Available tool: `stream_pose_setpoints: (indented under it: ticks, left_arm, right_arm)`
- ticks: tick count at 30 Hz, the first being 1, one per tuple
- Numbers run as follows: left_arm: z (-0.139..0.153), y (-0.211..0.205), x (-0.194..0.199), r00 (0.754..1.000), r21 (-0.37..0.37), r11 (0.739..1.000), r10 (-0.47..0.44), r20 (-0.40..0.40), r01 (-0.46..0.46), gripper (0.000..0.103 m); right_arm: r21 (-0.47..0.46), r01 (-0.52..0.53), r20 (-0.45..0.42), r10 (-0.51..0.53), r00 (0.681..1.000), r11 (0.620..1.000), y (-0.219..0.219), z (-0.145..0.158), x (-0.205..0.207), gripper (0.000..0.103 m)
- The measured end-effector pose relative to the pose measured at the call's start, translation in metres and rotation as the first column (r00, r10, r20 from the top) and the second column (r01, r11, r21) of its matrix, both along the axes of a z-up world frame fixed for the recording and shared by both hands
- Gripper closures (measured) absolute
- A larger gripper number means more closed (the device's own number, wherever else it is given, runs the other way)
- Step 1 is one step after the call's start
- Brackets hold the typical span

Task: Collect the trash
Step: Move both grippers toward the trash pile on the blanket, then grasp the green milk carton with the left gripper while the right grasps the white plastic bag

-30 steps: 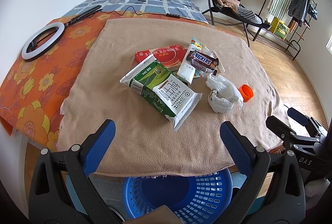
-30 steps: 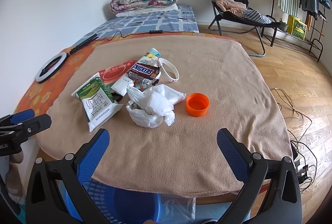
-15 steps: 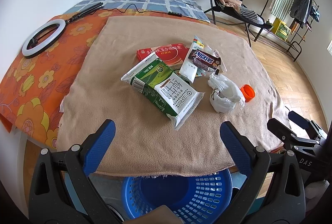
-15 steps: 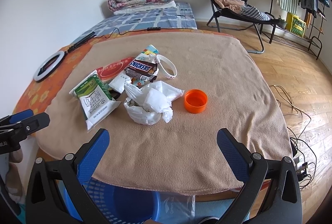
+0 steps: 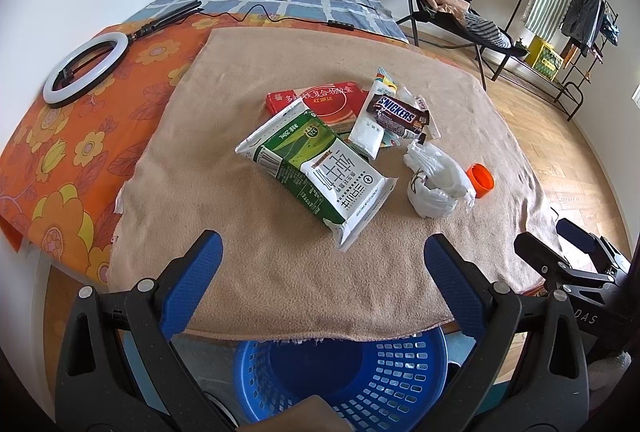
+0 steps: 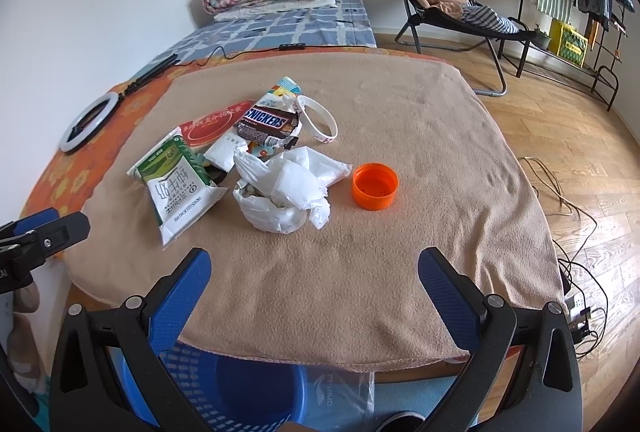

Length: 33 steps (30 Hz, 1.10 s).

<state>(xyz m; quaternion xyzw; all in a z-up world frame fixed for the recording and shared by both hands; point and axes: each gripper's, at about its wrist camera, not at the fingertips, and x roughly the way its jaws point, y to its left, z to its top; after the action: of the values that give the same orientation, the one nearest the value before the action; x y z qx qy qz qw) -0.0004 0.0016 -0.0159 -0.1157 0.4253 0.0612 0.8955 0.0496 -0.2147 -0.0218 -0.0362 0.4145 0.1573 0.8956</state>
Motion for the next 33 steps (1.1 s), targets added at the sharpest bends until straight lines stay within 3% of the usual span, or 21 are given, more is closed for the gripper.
stream_pose_setpoints:
  ticks: [10, 20, 24, 28, 33]
  left_arm:
    - [-0.010, 0.001, -0.003, 1.000, 0.003, 1.000, 0.014, -0.007, -0.014, 0.001]
    - [-0.004, 0.018, 0.008, 0.998, -0.007, 0.998, 0.062, -0.010, -0.062, 0.001]
    - [-0.010, 0.025, 0.016, 0.997, -0.036, 0.997, 0.070, -0.038, -0.071, 0.001]
    - [-0.018, 0.031, 0.030, 0.995, -0.064, 0.994, 0.079, -0.067, -0.083, 0.001]
    - [-0.025, 0.040, 0.051, 0.991, -0.119, 0.987, 0.100, -0.093, -0.111, 0.001]
  right_arm:
    - [-0.021, -0.002, 0.037, 0.003, 0.999, 1.000, 0.001, 0.001, -0.001, 0.001]
    - [0.025, 0.005, -0.022, -0.005, 1.000, 1.000, -0.011, -0.010, 0.010, 0.001]
    - [0.033, 0.005, 0.002, -0.005, 1.000, 0.999, -0.015, -0.014, 0.010, 0.001]
    - [-0.011, -0.052, 0.035, 0.053, 0.998, 0.999, -0.008, -0.008, 0.009, 0.001]
    - [-0.032, -0.123, 0.010, 0.123, 0.992, 0.992, 0.002, 0.003, 0.027, 0.001]
